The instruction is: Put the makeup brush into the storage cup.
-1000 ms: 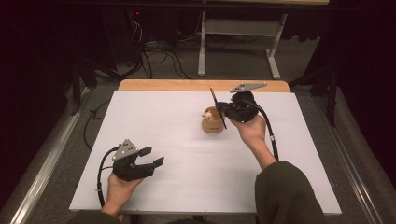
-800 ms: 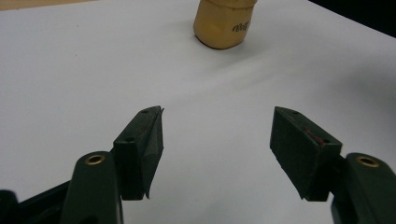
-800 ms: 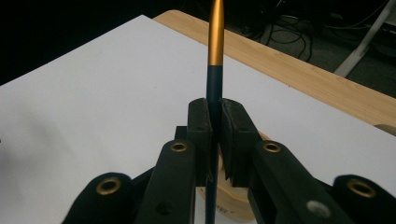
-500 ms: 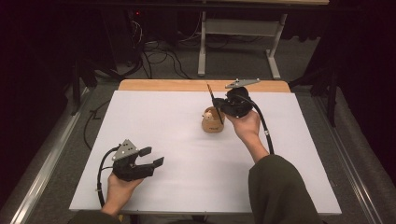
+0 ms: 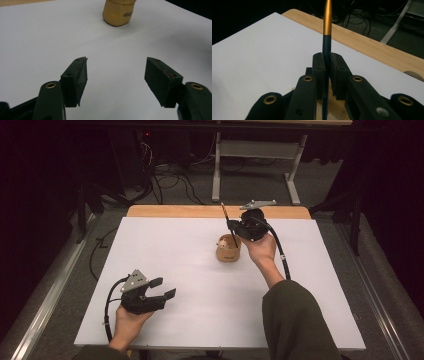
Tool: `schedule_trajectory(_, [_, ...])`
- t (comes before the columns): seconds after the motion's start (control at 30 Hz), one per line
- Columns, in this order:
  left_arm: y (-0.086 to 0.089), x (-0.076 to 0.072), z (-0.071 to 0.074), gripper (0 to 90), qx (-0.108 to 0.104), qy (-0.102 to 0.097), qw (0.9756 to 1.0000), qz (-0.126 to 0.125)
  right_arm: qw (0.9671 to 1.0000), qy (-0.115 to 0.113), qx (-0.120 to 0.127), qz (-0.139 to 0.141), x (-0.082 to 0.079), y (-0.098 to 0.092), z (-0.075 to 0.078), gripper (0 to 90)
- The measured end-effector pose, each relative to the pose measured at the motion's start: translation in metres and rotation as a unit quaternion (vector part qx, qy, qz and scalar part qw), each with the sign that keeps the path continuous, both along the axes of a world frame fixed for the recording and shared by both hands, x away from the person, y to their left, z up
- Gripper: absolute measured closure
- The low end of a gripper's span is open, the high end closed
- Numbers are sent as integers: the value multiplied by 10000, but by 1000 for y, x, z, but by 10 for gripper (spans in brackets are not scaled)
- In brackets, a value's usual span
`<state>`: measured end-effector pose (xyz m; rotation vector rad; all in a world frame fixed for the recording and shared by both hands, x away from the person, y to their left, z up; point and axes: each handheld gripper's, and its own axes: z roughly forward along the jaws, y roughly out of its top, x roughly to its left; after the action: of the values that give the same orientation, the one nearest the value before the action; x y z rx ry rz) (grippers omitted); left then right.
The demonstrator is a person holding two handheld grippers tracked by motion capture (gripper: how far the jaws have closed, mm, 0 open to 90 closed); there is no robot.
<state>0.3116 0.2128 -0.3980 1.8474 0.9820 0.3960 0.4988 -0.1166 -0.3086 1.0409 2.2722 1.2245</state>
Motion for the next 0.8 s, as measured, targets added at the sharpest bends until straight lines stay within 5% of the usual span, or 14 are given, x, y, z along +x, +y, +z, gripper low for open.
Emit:
schedule_trajectory(0.37, [-1, -1, 0, 353, 6, -9, 10000, -24, 9998, -109, -64, -133, 6, 6, -7, 848])
schedule_trajectory(0.8, [0, -1, 1, 354, -6, -15, 10000, -24, 9998, 21, -127, -168, 11, 11, -18, 846])
